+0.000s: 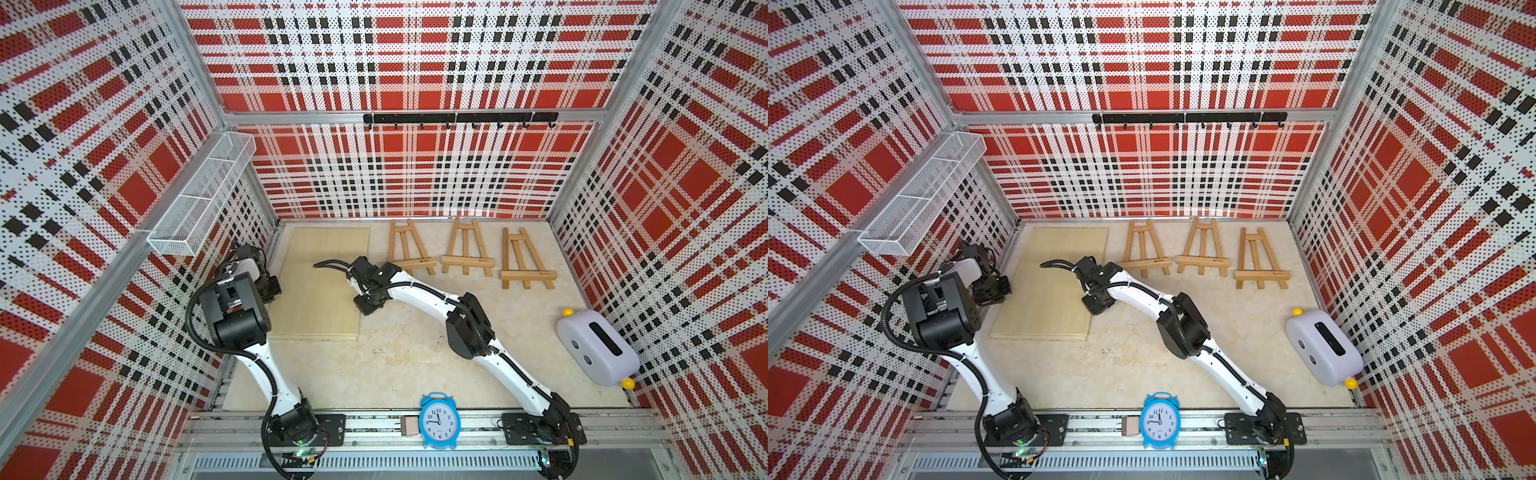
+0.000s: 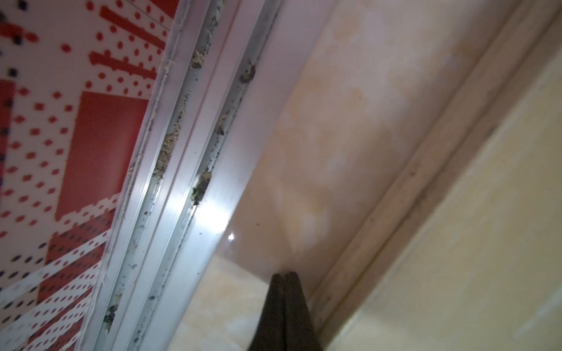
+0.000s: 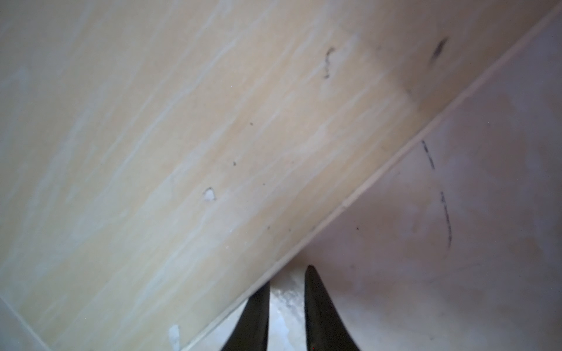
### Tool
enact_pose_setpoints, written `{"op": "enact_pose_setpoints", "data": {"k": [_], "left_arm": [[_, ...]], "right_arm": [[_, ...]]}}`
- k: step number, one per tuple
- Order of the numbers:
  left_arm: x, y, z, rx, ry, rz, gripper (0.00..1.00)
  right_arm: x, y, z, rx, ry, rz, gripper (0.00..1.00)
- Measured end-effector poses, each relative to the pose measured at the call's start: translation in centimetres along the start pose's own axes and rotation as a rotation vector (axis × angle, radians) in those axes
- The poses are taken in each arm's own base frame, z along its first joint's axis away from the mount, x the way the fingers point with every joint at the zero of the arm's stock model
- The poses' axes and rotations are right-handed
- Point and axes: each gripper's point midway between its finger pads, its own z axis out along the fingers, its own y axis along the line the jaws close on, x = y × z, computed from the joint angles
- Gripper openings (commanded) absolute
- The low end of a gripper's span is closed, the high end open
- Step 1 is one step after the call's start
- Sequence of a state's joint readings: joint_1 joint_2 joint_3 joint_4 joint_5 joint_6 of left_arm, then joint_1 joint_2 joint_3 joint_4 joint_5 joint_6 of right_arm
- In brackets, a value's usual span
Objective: Disassemble the easel
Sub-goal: Adjust the drawing board.
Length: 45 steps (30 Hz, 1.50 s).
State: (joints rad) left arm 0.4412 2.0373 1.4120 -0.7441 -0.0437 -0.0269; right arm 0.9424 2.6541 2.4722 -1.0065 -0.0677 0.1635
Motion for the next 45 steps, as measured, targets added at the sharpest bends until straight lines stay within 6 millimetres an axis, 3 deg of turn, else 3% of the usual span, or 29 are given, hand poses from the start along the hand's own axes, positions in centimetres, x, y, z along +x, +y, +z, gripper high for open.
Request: {"op": "enact_pose_setpoints", "data": {"k": [18,27,32,35,40,45], "left_arm": [[0.6,0.1,-0.1,-0.028,0.000,-0.003,0.05],[0.6,0.6,-0.6,-0.054,-0.002,-0.012,0.25],[1.4,0.1,-2.3,-0.018,0.034,-0.025,0.28],[2.3,-1.2,-3.6,0.055,0.073,-0.031,0.28],[4.4,-4.9,-5.1,0.190,0.152,-0.017,0.28],[3.1,-5.6,-5.9,0.252,0.112,-0.057,0.24]], "right_arm": [[1.2,1.2,-0.2,0.006,0.041,-0.029,0.25],[1.8,1.2,-0.5,0.001,0.040,-0.008,0.30],[2.2,0.2,-0.8,0.041,0.034,0.002,0.31],[2.2,-1.3,-1.1,0.085,0.026,0.010,0.31],[0.1,-3.7,-1.6,0.129,-0.071,0.034,0.31],[-2.6,-6.1,-3.3,0.183,-0.156,0.057,0.30]]}}
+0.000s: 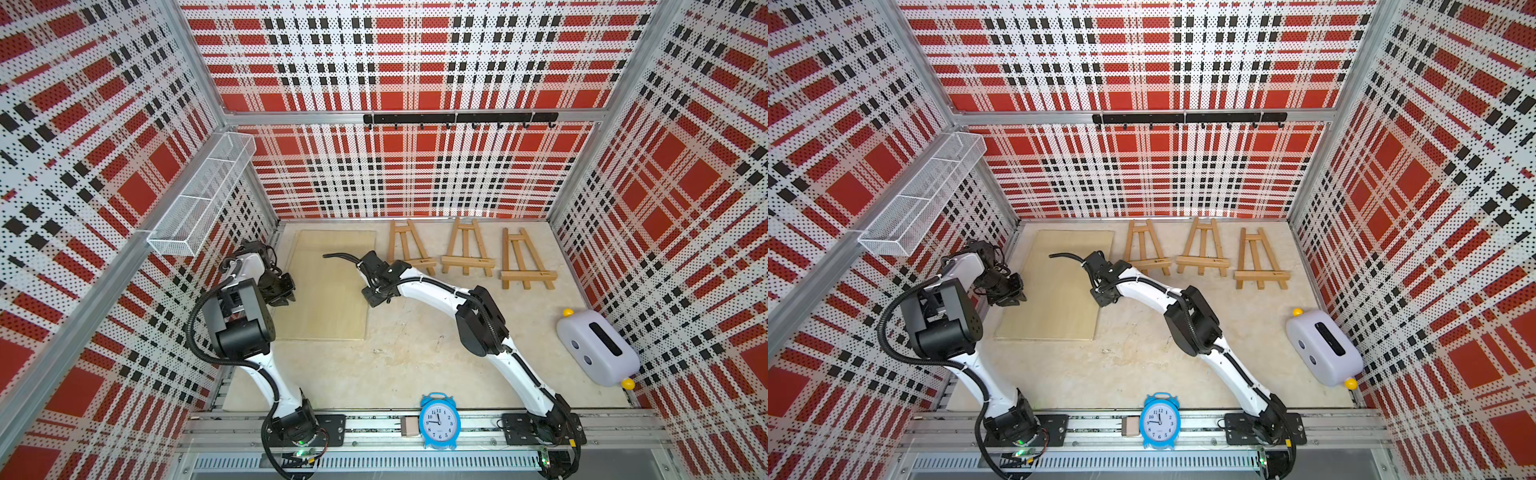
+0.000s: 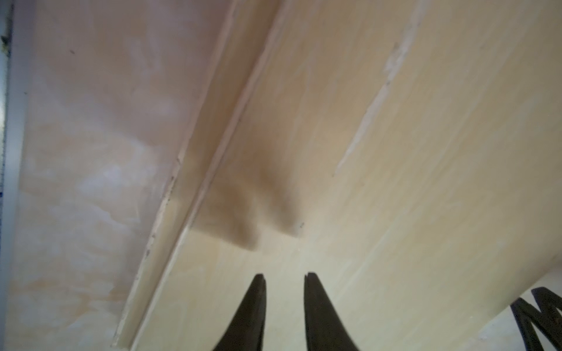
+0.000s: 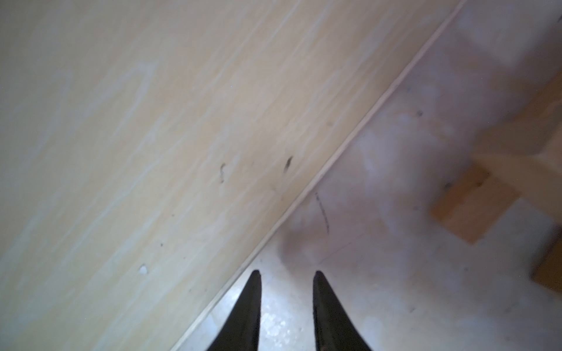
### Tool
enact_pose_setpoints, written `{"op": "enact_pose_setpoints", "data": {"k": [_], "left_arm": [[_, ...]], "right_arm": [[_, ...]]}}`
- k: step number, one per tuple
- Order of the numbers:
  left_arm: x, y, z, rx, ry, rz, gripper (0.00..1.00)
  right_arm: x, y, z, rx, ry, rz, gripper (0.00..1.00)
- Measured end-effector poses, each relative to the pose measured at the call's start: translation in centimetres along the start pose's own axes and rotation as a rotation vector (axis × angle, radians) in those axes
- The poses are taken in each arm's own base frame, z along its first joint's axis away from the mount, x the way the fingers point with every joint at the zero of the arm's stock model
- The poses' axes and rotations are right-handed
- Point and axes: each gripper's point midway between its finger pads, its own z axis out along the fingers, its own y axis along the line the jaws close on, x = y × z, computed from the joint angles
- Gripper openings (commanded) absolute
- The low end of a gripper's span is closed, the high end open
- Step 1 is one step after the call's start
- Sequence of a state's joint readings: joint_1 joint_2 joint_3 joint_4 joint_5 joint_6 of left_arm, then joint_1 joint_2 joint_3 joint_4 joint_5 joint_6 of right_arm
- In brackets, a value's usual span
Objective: Disassemble the easel
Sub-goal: Adjust the drawing board.
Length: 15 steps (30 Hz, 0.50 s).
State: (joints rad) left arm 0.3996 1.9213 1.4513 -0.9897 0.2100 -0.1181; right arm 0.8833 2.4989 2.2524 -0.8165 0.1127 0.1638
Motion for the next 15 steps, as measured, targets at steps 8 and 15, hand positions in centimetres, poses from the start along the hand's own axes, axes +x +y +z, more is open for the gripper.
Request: {"op": "enact_pose_setpoints", "data": {"k": [8,15], "left_arm": [[-5.8,-0.5,-2.5,0.058,-0.181,-0.069,0.23],[-10.1,-0.5,-1.0,0.078,-0.223,-0.108,0.23]], "right_arm": [[-5.3,-5.0,-2.5,0.057,-0.139,0.083,0.30],[-7.2,-9.3,-1.4,0.106,-0.184,0.116,0.29]]}}
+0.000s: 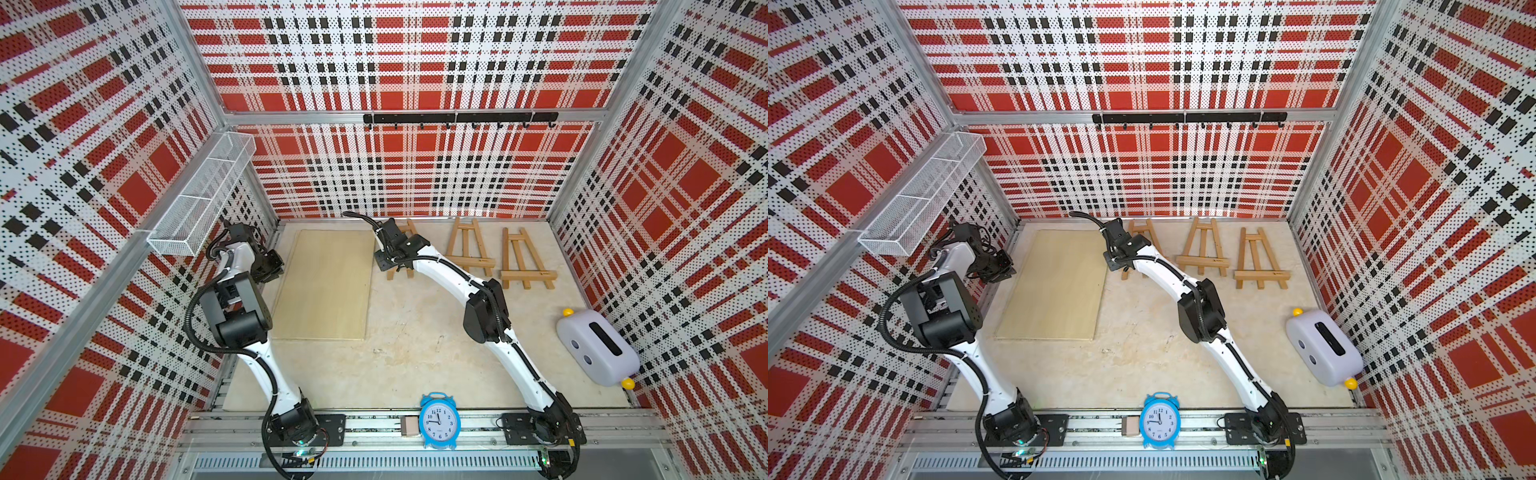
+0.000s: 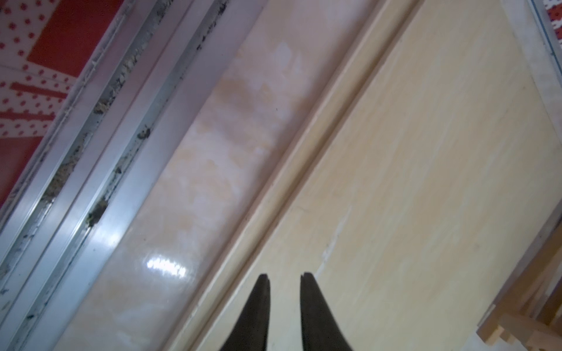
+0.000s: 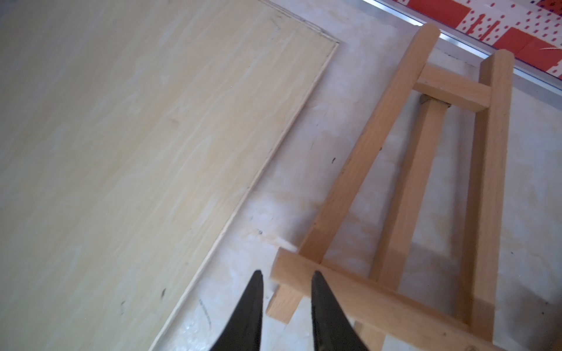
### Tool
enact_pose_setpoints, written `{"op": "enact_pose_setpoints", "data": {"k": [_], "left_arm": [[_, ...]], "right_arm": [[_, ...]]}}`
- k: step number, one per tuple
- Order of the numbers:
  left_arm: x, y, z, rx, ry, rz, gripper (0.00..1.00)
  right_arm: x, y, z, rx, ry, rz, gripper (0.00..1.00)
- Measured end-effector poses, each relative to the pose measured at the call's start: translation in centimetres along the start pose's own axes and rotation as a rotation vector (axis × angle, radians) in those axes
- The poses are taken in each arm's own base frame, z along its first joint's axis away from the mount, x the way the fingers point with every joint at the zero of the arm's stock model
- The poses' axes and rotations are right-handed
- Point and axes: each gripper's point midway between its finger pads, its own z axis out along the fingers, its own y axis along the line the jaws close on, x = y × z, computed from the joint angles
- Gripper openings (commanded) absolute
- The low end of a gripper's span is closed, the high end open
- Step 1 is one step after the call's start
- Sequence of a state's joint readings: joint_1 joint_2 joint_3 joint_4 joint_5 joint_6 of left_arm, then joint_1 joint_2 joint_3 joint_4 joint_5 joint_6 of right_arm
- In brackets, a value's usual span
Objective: Disassemble the easel
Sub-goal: Adjust the drawing board.
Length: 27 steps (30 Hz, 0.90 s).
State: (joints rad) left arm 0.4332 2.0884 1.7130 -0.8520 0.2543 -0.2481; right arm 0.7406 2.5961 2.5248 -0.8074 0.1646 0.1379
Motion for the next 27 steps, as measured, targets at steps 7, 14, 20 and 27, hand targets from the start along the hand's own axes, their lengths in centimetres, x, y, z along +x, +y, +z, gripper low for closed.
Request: {"op": "enact_pose_setpoints", "data": {"k": [7,14,20,27], "left_arm": [[-2.1,0.1,1.8,-0.007,-0.014,-0.015,0.23],[-2.9,0.3,2.4,-0.003,-0.024,-0.040,0.23],[-3.3,0.2,2.6,0.001,-0.027,-0.046,0.23],[-3.3,0.3,2.8,0.001,-0.024,-0.056,0.23]], "right_arm": [[1.6,0.3,2.7,-0.004,0.021,-0.064,0.29],[0.5,1.3,3.2,-0.032,-0.028,-0.100,0.30],[0.2,1.4,3.7,-0.034,-0.047,-0.118,0.31],[0.4,1.6,4.7,-0.043,-0.056,-0.126,0.31]]}}
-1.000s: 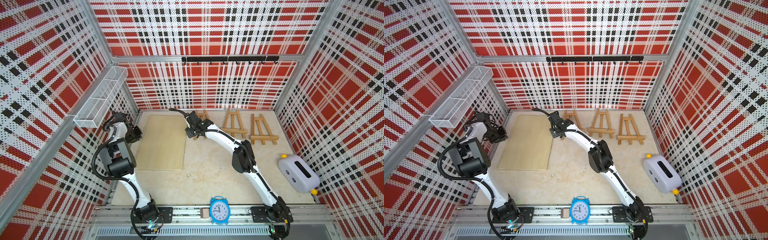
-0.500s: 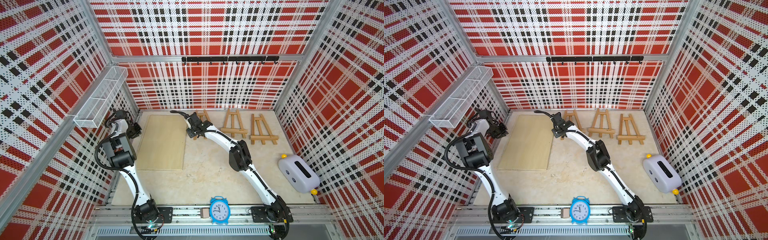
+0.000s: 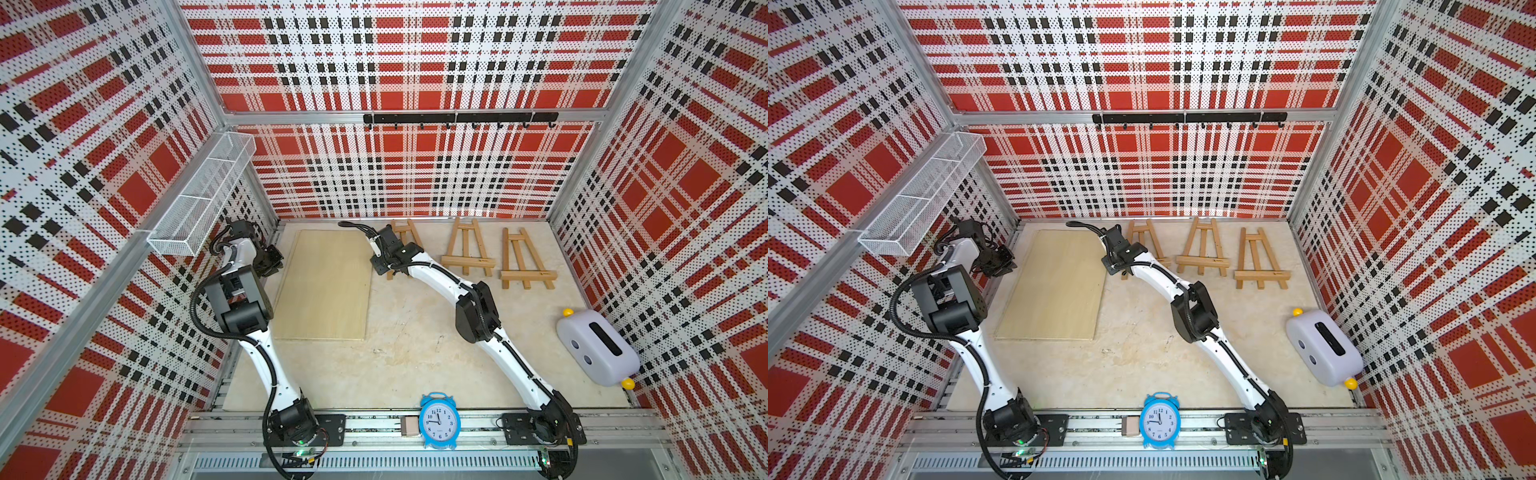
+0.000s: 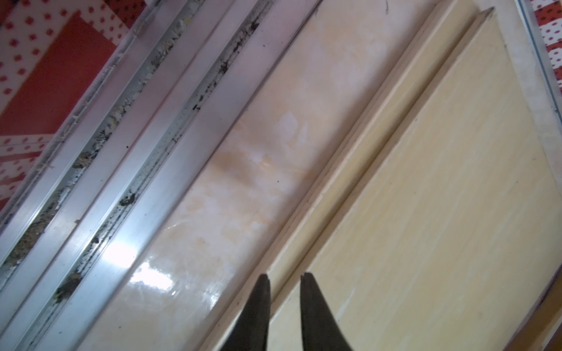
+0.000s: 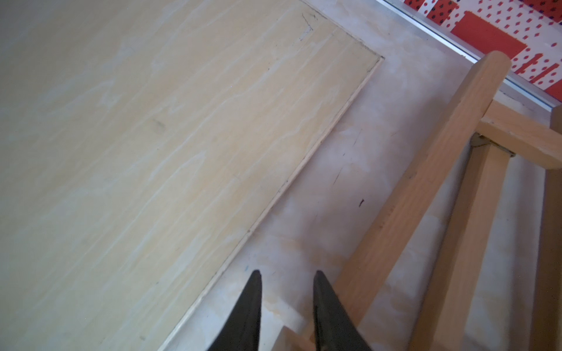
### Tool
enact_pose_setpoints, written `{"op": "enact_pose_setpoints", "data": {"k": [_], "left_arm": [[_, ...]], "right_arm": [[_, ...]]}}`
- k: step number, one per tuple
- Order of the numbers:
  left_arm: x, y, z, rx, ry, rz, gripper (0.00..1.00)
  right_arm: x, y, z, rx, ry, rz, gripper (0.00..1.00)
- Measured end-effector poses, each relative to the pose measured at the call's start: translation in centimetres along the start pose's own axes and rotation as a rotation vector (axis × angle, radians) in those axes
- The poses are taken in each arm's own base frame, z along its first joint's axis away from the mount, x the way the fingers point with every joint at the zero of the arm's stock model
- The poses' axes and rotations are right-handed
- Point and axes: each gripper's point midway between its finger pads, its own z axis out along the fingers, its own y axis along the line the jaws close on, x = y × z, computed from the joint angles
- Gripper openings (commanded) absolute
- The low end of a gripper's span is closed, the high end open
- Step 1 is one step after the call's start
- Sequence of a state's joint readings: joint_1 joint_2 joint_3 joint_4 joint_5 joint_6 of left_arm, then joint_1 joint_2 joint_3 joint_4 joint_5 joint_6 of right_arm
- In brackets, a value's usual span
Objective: Disassemble the easel
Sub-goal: Adjust the drawing board.
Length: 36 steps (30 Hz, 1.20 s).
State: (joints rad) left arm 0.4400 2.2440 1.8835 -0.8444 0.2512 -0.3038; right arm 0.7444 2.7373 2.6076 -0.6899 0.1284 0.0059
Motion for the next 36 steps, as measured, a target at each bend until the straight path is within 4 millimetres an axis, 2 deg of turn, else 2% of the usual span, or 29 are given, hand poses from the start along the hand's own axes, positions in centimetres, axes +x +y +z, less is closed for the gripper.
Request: {"op": "enact_pose_setpoints", "data": {"k": [4,12,17,36], "left_arm": [[-0.1,0.2,0.6,-0.003,0.005,-0.004,0.23],[-0.1,0.6,1.8,-0.008,0.023,-0.012,0.23],[-0.5,0.4,2.2,-0.006,0.018,-0.009,0.23],[-0.1,0.6,3.2,-0.013,0.042,-0.012,0.23]], "right_arm": [[0.4,0.2,0.6,-0.009,0.005,-0.011,0.31],[-0.2,0.5,0.5,-0.047,-0.013,-0.010,0.30],[-0.2,0.8,0.4,-0.076,-0.005,-0.005,0.30],[0.7,1.7,0.3,-0.131,0.034,0.010,0.26]]}}
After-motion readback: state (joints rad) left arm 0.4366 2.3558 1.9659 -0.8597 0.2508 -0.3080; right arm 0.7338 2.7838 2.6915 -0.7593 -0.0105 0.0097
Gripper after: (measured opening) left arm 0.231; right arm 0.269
